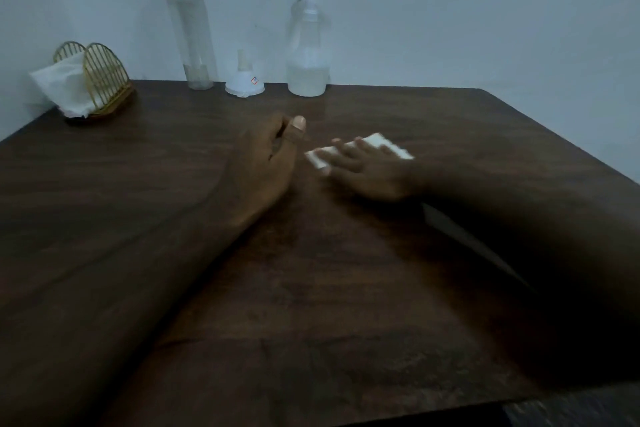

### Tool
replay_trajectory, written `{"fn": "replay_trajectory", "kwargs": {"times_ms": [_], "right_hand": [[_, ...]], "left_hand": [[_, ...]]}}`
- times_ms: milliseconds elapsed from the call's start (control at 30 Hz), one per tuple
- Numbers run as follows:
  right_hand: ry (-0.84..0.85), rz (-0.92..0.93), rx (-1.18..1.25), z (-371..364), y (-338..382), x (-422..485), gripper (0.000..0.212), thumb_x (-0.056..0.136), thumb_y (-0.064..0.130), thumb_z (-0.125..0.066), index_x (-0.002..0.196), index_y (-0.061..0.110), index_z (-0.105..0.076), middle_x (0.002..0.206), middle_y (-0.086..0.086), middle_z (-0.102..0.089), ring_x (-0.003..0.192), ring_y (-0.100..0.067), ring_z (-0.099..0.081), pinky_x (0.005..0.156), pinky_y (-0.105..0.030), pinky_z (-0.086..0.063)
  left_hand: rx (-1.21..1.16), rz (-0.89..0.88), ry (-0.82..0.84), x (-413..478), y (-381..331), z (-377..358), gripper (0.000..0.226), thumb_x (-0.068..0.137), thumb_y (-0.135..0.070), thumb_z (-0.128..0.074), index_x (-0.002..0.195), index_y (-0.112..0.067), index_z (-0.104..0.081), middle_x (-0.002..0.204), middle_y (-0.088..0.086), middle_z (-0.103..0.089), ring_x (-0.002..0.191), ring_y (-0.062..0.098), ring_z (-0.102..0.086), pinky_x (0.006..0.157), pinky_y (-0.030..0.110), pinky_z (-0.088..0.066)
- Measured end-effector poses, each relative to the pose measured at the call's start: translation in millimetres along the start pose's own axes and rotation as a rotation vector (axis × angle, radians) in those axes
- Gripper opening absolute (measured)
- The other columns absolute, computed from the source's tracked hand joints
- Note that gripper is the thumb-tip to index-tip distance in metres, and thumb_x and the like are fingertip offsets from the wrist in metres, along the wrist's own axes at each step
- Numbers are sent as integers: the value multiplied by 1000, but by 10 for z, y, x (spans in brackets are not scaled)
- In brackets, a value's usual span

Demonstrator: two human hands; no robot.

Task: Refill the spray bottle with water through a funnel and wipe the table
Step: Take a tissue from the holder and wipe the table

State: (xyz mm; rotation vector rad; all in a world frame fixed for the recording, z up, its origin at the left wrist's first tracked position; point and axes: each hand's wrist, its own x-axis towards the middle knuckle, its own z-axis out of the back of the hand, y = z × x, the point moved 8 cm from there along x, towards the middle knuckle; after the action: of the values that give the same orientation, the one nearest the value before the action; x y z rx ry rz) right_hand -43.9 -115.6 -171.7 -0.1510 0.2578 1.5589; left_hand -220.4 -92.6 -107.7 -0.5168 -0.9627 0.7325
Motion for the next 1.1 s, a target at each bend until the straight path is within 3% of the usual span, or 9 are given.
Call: {"fn": "replay_trajectory", "kwargs": {"times_ms": [133,300,400,500,567,700,767,900,1100], "right_hand": [[8,-362,24,138,-1038,-477,84,78,83,6,154,46,6,166,1,9,152,-32,7,120,-60,0],[55,-367,24,-286,-1023,-1049,118,40,103,19,148,54,18,165,2,19,151,-32,15,118,-61,0],[-15,-387,53,-341,-1124,-1234,98,45,102,19,137,66,25,165,8,16,152,-27,11,117,-59,-1],[4,-466,34,-133,-1508,-968,121,43,100,19,152,48,12,166,2,13,152,-33,8,120,-61,-1],[-27,-471,37,32,-1750,-648,125,45,100,19,155,42,7,166,0,9,152,-31,8,121,-58,0],[-93,-548,80,285,-1935,-110,96,73,89,10,156,43,-3,166,8,2,153,-25,4,122,-51,6],[-69,-565,82,355,-1793,156,86,80,87,0,155,46,-2,166,9,5,153,-26,4,121,-53,5],[-47,-313,10,438,-796,723,66,99,65,-8,158,34,-4,167,3,4,153,-29,2,120,-55,2],[3,-18,-43,223,778,853,65,96,67,-6,156,42,3,166,-1,11,151,-38,11,115,-66,3]], "left_hand": [[-4,-60,61,-13,-43,-86,44,100,-48,-38,96,-12,-64,89,5,-66,83,8,-56,70,17,-42],[21,-59,113,-18,29,-153,40,99,-51,-38,91,-19,-61,79,-3,-63,78,0,-55,60,9,-38],[37,-28,139,-5,88,-194,39,97,-57,-36,91,-27,-60,81,-8,-63,78,-3,-56,66,20,-42],[39,-13,148,-13,91,-207,39,96,-58,-35,93,-29,-60,84,-9,-64,79,-1,-57,72,25,-47],[36,-8,141,-17,86,-188,35,97,-54,-37,95,-29,-60,86,-8,-65,80,0,-58,73,24,-48],[14,-7,97,4,97,-145,22,101,-33,-42,99,-24,-62,89,-12,-64,87,-4,-56,69,9,-43],[6,-2,50,41,109,-101,23,102,-26,-42,98,-22,-64,89,-15,-63,89,-7,-55,69,2,-40],[19,-12,-15,136,133,63,23,102,-24,-41,98,-20,-63,86,-16,-59,85,-11,-53,71,2,-38],[64,-5,-225,194,197,492,24,101,-19,-43,95,-10,-64,85,-3,-63,78,3,-53,66,9,-37]]}}
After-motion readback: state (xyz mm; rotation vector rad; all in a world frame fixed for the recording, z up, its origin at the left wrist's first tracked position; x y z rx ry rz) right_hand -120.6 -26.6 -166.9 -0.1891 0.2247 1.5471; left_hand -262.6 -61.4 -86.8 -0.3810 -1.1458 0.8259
